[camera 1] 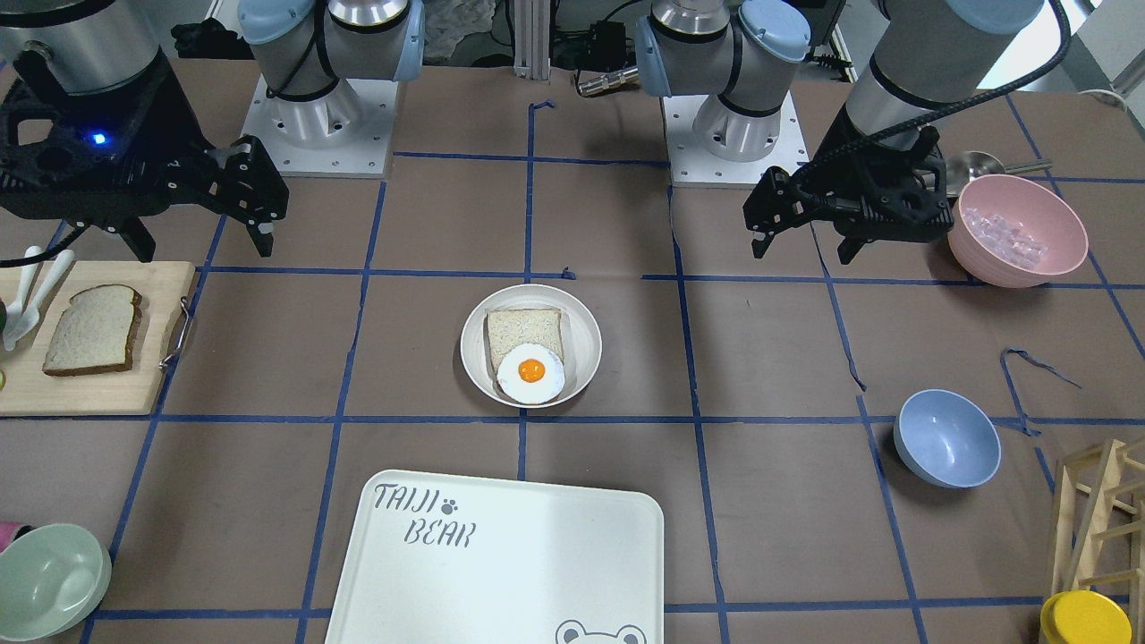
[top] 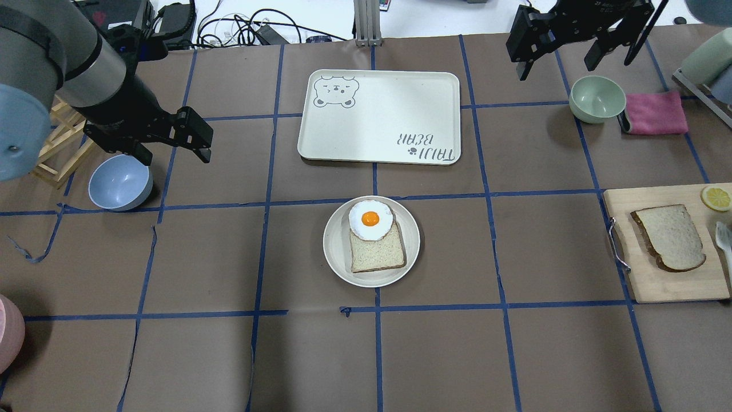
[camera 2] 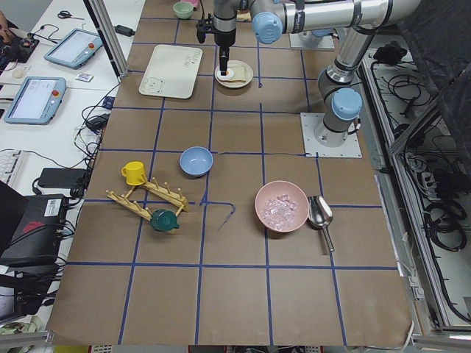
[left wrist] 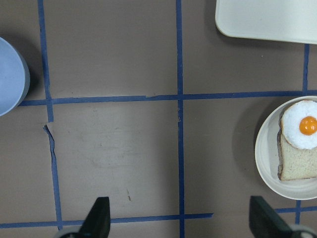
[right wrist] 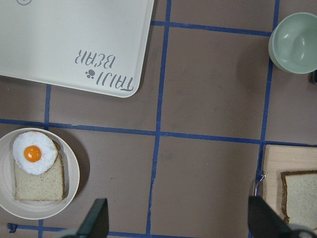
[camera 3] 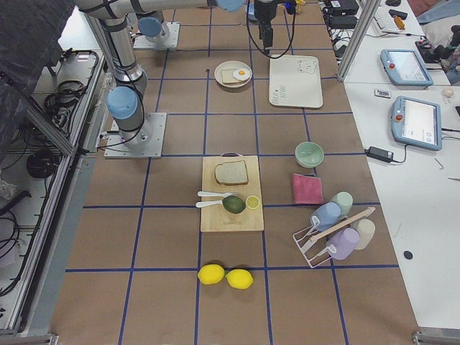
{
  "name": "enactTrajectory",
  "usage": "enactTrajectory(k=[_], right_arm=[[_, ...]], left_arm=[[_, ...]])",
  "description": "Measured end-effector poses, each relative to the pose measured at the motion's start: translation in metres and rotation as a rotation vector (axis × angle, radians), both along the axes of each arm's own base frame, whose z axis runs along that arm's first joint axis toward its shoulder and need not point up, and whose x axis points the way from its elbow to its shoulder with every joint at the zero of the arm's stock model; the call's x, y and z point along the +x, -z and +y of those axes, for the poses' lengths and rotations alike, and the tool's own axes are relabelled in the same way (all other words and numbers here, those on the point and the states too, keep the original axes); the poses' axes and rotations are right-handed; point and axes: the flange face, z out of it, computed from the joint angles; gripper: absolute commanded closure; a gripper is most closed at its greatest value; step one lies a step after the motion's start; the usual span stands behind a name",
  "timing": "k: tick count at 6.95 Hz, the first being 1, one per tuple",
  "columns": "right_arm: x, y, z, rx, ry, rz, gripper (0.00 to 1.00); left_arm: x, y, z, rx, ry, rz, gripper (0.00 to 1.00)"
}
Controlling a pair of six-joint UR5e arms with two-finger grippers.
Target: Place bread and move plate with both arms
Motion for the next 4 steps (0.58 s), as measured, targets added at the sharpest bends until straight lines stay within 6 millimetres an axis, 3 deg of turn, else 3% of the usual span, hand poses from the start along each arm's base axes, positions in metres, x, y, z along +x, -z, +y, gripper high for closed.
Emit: enactTrajectory(k=[4], right_arm=[[0.0000, 0.0011, 0.0002, 0.003, 0.000, 0.000, 0.00]], left_arm=[[-0.0002, 0.0035, -0.0020, 0.007, 0.001, 0.005, 0.00]])
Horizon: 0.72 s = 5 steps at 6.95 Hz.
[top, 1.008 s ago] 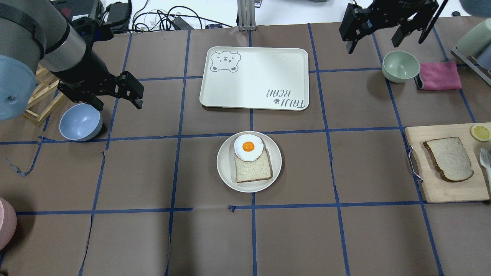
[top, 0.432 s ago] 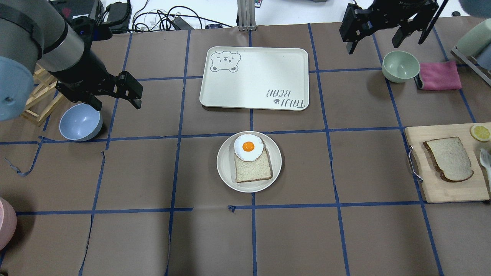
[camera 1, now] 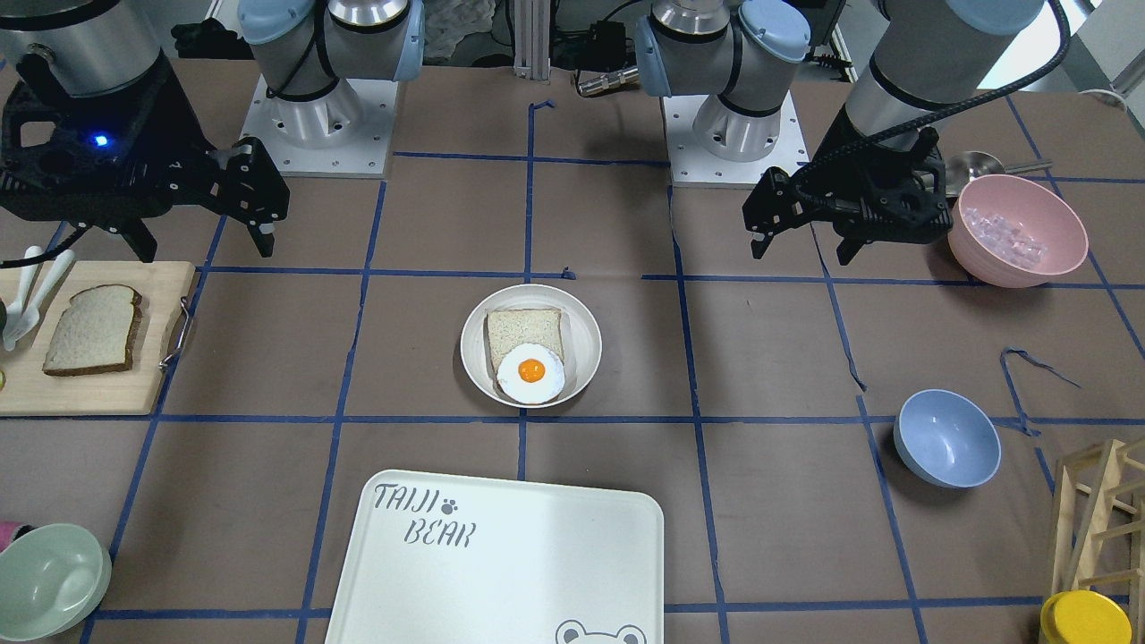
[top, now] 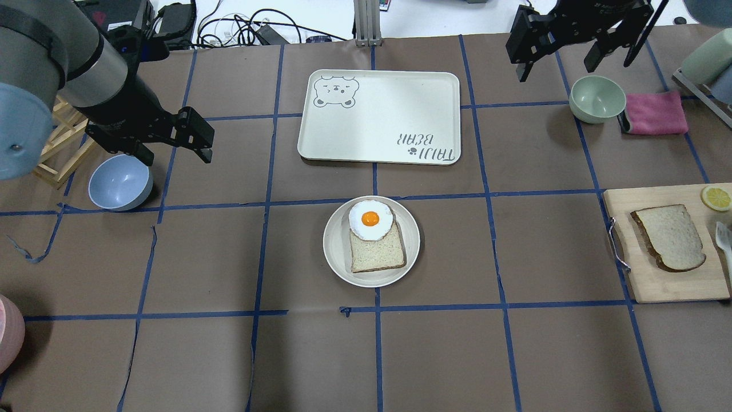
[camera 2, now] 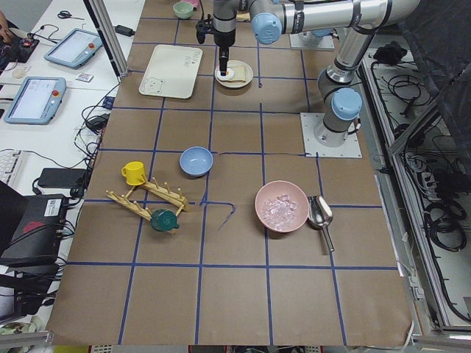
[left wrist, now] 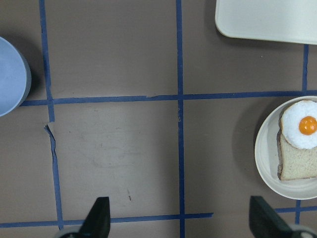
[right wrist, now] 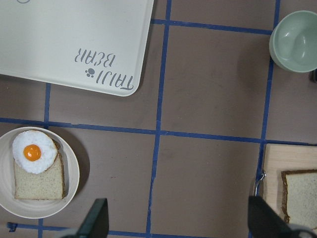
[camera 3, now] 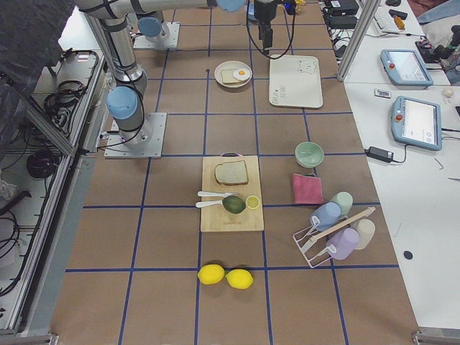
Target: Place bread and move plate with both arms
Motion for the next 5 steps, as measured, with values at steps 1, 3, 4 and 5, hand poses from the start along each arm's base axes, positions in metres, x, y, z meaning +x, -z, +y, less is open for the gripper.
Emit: enactTrajectory(k=[1, 3, 4, 5], right_arm=[[0.000, 0.000, 0.000, 0.000, 0.000, 0.000, 0.00], [0.000, 0.004, 0.000, 0.003, 0.002, -0.001, 0.00], [0.000, 0.007, 0.000, 0.006, 0.003, -0.002, 0.00], [0.000, 0.012, 0.000, 0.014, 0.005, -0.002, 0.00]], left_arm=[[0.000, 0.001, 0.000, 0.002, 0.000, 0.000, 0.00], [0.000, 0.002, 0.000, 0.003, 0.000, 0.001, 0.00], [0.000, 0.002, -0.001, 0.004, 0.000, 0.001, 0.00], [0.000, 0.002, -0.001, 0.004, 0.002, 0.002, 0.00]])
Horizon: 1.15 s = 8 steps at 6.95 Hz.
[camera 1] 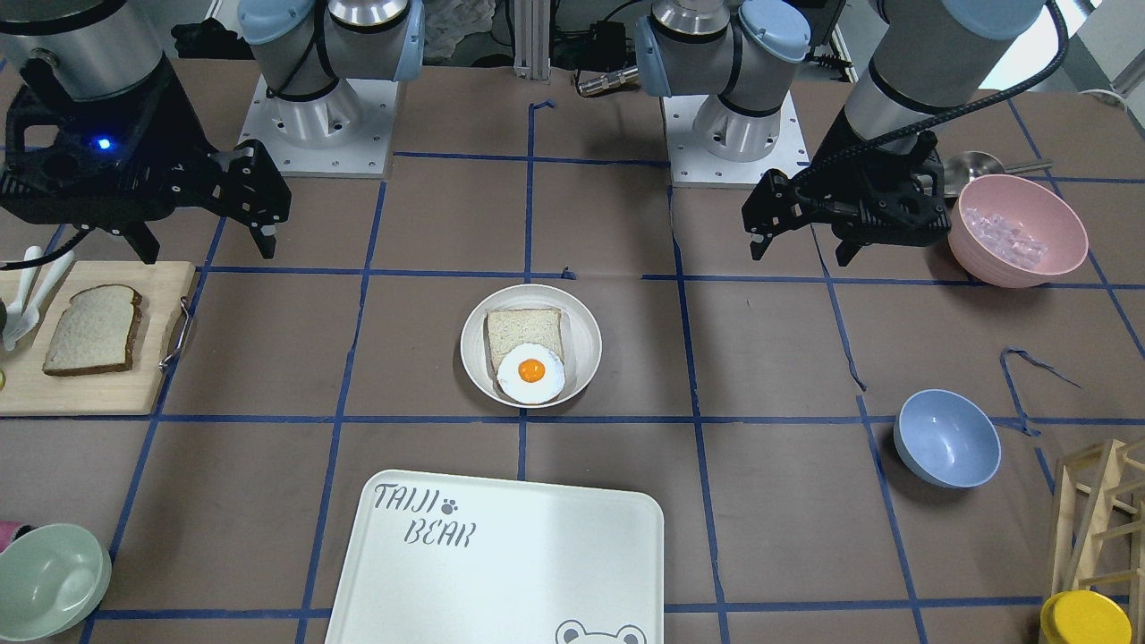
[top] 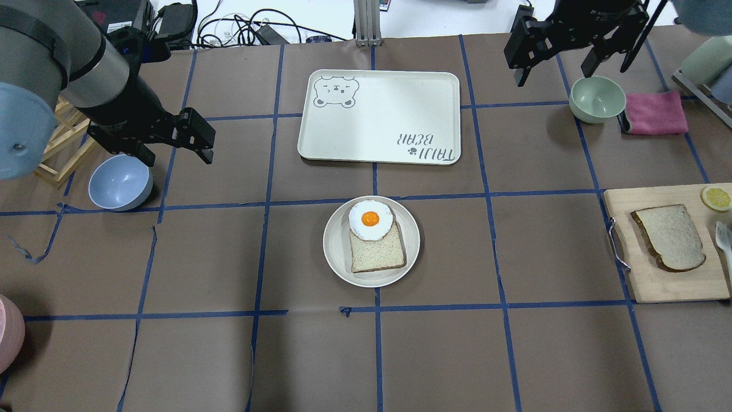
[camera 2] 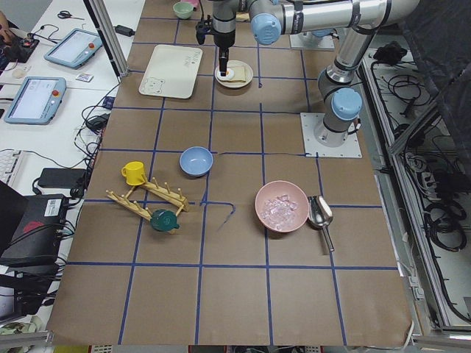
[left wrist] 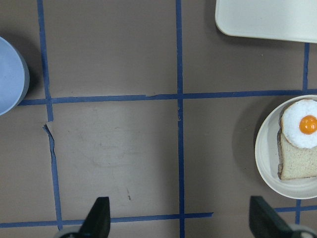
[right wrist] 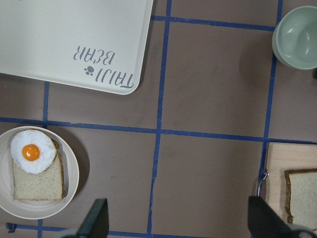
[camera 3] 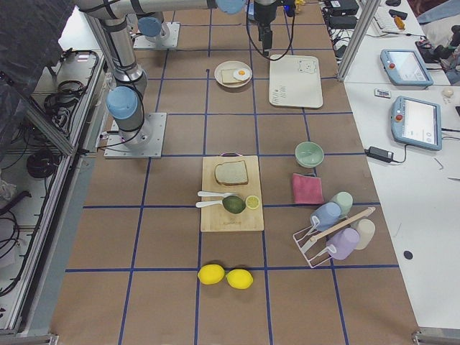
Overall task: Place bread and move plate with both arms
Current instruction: 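Move the right gripper down over the bread slice on the wooden board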
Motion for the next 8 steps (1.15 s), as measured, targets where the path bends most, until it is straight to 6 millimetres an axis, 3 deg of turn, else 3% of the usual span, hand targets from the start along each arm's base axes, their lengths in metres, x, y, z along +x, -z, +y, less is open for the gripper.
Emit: enactTrajectory(k=[1, 2, 3, 4, 6, 8], right_arm=[[-0.001, 0.020, 0.002, 0.037, 0.004, 0.000, 0.00], [-0.009, 0.063, 0.002, 0.074, 0.016, 0.002, 0.00], [-0.031, 0.111, 0.001, 0.067, 0.032, 0.040, 0.01], [-0.066, 0.150, 0.005, 0.070, 0.049, 0.108, 0.01], [-0.159, 0.211, 0.018, 0.127, 0.060, 0.192, 0.07], [-0.232, 0.261, 0.036, 0.154, -0.020, 0.237, 0.46]], left_arm=[[0.000, 0.000, 0.000, 0.000, 0.001, 0.000, 0.00], [0.000, 0.001, 0.000, 0.001, 0.001, 0.000, 0.00], [0.000, 0.001, 0.000, 0.002, 0.002, 0.000, 0.00], [0.000, 0.002, -0.001, 0.003, 0.002, 0.000, 0.00], [-0.001, 0.002, -0.001, 0.003, 0.004, 0.001, 0.00], [-0.007, 0.004, -0.001, 0.007, 0.015, 0.001, 0.00]])
